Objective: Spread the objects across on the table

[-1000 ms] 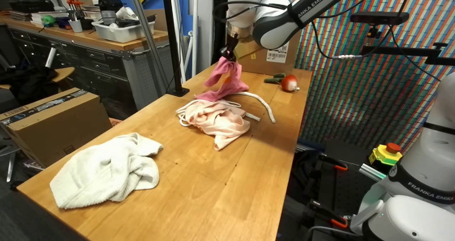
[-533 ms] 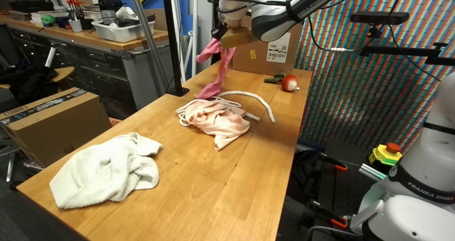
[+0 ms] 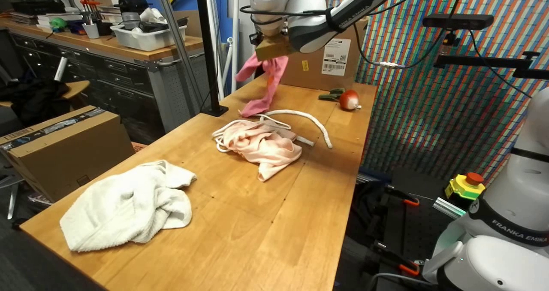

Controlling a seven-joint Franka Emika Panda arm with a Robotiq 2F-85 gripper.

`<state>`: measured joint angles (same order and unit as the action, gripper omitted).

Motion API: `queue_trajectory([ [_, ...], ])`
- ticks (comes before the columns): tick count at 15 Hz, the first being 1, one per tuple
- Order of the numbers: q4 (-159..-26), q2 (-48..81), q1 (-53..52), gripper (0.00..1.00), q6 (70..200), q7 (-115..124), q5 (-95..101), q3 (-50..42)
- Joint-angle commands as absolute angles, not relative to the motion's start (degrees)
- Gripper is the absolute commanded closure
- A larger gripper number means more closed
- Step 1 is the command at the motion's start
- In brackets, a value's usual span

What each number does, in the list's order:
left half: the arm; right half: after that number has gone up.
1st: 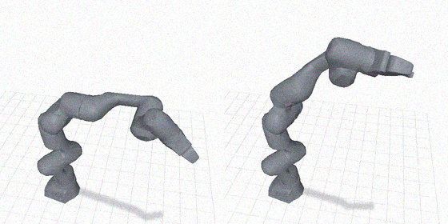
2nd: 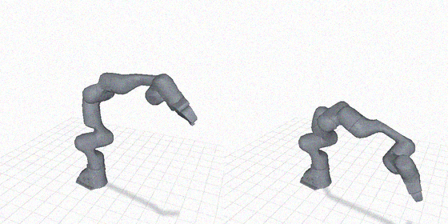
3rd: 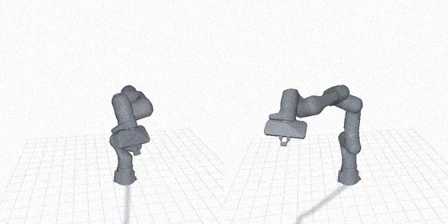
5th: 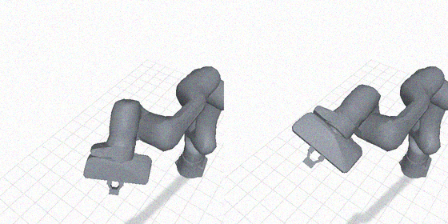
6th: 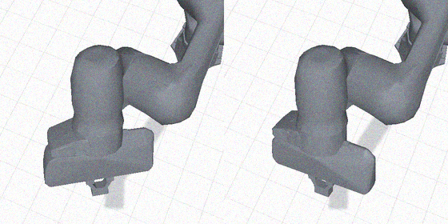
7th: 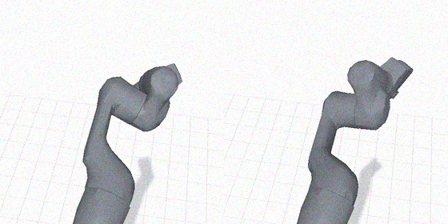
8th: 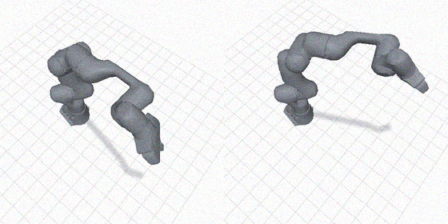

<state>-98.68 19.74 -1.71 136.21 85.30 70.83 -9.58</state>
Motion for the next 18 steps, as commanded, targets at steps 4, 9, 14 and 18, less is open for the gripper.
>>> queue_trajectory([
  [4,-98.86,21.44,0.76,0.24,134.20,81.43,69.51,-7.62],
  [9,-109.10,14.76,1.16,0.00,138.61,69.63,64.36,-3.79],
  [14,-119.40,6.25,-0.53,0.00,141.11,55.42,54.62,0.78],
  [18,-124.65,0.95,-3.20,0.00,140.55,41.42,42.96,4.17],
])
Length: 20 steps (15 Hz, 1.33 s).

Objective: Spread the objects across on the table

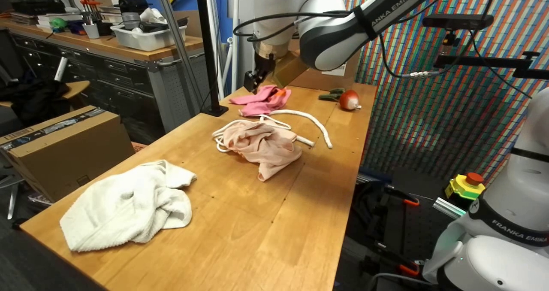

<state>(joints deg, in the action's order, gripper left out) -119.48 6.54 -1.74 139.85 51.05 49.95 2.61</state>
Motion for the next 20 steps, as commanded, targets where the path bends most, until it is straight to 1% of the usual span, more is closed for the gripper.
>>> queue_trajectory([
  [1,-125.41,-0.03,-3.94,0.00,139.96,37.59,40.18,4.85],
  [8,-128.36,-1.96,-7.86,0.00,135.86,13.40,22.53,8.15],
  [15,-129.96,-0.49,-8.35,0.00,130.99,1.58,15.92,8.35],
  [20,-132.03,0.51,-8.58,0.00,132.79,-6.08,10.54,8.59],
])
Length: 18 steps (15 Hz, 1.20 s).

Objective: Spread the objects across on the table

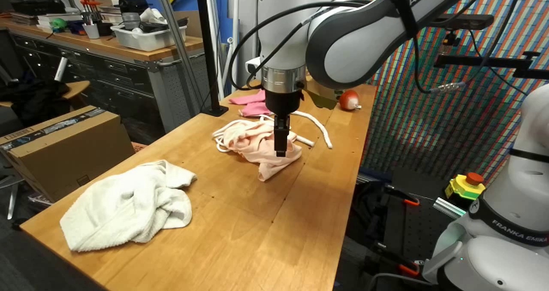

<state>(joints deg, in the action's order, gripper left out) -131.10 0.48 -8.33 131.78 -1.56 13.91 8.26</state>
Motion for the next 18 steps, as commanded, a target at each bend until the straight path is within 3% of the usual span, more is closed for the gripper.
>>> queue_trajectory([
  [1,-132.38,1.06,-8.70,0.00,133.70,-6.48,10.21,8.69],
  [18,-131.84,9.62,-9.26,0.00,146.89,0.86,21.70,5.61],
])
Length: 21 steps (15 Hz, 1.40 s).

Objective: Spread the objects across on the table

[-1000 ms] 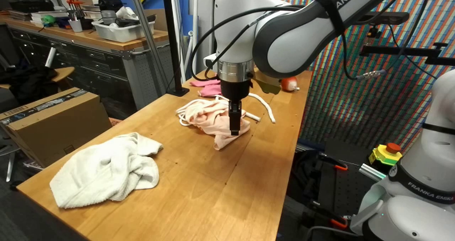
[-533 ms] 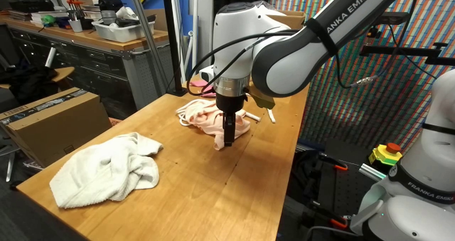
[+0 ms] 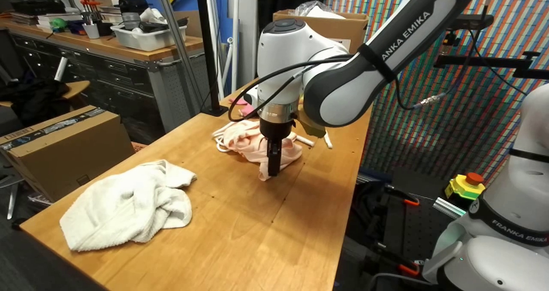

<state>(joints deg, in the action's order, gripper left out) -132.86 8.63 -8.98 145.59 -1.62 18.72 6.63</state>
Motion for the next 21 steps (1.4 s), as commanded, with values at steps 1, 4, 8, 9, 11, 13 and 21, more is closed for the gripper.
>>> queue_trajectory([
  [1,-131.73,9.79,-9.29,0.00,146.89,1.39,22.39,5.38],
  [4,-131.31,10.39,-9.41,0.04,147.02,2.99,24.66,4.74],
  [8,-131.15,10.19,-9.49,0.38,146.13,3.10,24.94,4.91],
  [9,-131.17,9.76,-9.52,0.46,145.70,2.57,24.34,5.18],
  [11,-130.91,9.17,-9.52,0.62,144.84,1.31,22.82,5.82],
  [13,-130.67,8.37,-9.45,0.77,143.58,-0.42,20.62,6.71],
  [21,-129.04,5.61,-9.13,0.93,137.94,-9.01,9.84,9.81],
])
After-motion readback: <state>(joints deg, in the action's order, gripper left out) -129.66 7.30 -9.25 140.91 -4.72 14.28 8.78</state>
